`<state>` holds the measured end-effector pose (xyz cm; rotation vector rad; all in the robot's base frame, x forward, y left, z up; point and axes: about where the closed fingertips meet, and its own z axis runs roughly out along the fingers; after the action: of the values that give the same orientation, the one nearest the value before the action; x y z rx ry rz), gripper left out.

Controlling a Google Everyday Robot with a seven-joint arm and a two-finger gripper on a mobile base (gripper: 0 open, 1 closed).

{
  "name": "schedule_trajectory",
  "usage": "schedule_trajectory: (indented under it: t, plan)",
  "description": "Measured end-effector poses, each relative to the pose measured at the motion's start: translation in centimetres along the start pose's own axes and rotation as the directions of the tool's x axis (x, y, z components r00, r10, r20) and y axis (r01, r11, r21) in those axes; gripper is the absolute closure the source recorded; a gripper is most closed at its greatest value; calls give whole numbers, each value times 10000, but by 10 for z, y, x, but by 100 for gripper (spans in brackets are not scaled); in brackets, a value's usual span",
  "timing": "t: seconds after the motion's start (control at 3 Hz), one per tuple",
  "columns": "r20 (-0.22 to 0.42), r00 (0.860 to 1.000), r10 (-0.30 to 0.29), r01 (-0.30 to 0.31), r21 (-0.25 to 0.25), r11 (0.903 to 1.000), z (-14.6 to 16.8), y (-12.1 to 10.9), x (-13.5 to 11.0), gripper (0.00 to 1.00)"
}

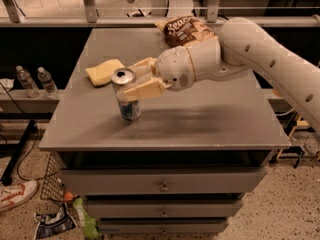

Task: Knock redbull can over

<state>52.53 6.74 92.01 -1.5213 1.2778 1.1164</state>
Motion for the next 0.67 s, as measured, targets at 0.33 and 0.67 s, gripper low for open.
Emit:
schedule_trajectory:
  t: [0.33,0.67]
  plan:
    - [-1215,9906,-636,687,383,9969,-9,-9,-7,98]
    - [-3496,9292,-1203,1500,589,9869,-11,-18,2,100]
